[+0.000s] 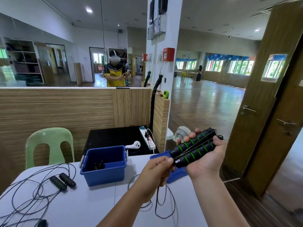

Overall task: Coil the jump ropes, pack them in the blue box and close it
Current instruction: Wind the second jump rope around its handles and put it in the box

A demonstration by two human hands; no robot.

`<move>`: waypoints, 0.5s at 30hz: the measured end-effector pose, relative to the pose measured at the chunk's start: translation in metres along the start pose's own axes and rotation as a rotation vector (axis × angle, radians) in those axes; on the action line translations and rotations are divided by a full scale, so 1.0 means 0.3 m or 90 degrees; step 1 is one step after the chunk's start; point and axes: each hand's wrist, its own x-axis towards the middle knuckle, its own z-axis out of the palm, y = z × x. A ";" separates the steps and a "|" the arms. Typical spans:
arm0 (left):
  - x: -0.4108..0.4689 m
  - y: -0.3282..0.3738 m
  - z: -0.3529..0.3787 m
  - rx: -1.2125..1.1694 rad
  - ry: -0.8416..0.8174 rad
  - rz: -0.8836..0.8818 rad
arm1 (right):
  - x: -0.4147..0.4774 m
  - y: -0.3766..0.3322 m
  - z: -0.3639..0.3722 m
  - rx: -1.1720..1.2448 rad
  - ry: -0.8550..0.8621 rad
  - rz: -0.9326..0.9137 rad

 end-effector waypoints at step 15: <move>0.035 -0.031 -0.042 0.055 -0.067 -0.087 | -0.039 0.060 0.053 0.087 0.034 0.069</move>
